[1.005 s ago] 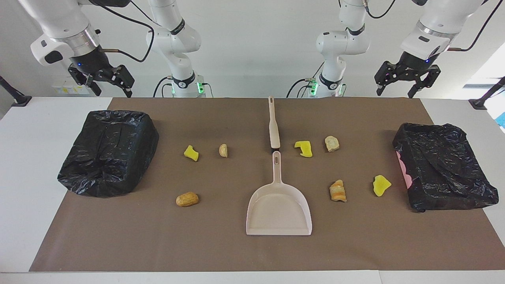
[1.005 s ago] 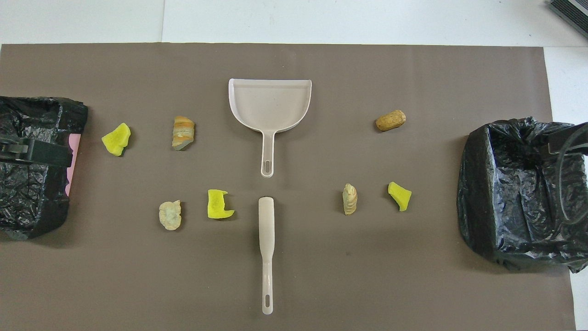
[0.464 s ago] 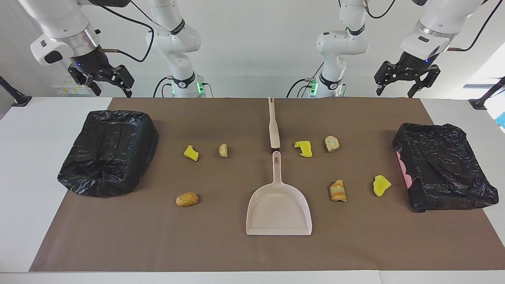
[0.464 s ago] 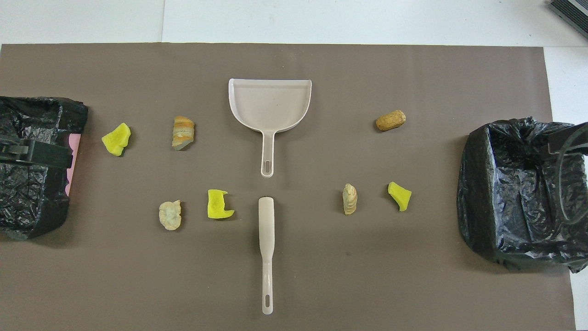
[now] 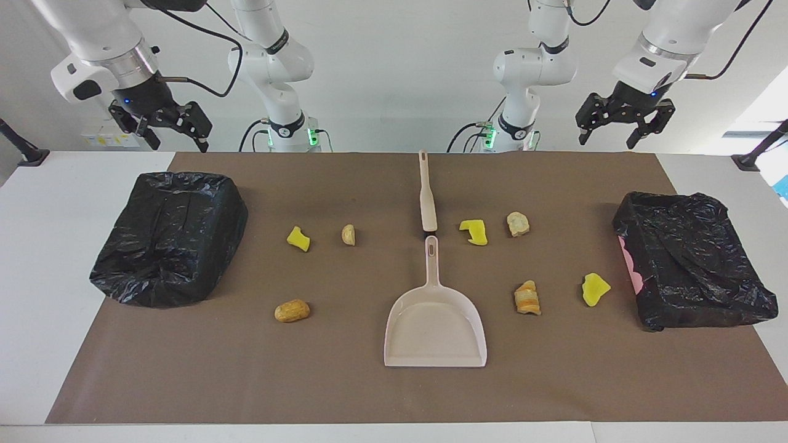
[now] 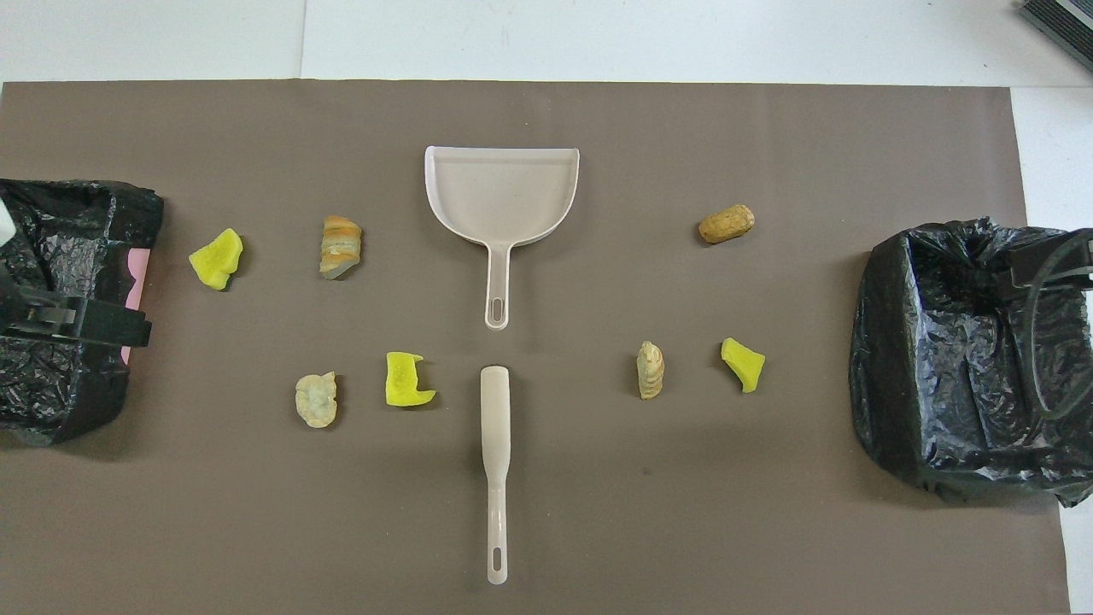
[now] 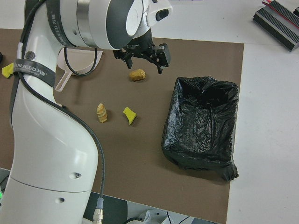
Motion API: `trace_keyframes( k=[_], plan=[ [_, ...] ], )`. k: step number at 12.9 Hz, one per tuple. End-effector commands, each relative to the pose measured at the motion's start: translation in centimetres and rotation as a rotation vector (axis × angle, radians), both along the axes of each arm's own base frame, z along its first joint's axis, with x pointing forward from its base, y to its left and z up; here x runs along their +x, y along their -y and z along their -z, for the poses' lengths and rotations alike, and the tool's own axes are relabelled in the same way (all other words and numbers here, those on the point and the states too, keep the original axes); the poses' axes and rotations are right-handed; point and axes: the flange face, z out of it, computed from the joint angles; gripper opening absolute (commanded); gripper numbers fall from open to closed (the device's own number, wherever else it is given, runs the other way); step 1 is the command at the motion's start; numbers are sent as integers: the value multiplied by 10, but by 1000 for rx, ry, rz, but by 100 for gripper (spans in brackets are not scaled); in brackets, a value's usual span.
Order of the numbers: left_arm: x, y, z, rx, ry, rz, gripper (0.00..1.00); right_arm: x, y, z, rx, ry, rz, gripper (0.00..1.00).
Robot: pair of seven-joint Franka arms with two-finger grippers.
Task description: Sweep and dump trash in bin
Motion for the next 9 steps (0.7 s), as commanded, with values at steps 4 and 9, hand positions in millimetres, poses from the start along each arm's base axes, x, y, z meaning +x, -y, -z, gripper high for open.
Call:
trace_keyframes(
  k=[4,9],
  plan=[
    [-46,51,31,34,8,21,100,-6,-7,2,8,-13,-6,100],
    [-87,138,93,31,-14,11,100,49,-73,63,-1,-11,-93,100]
  ],
)
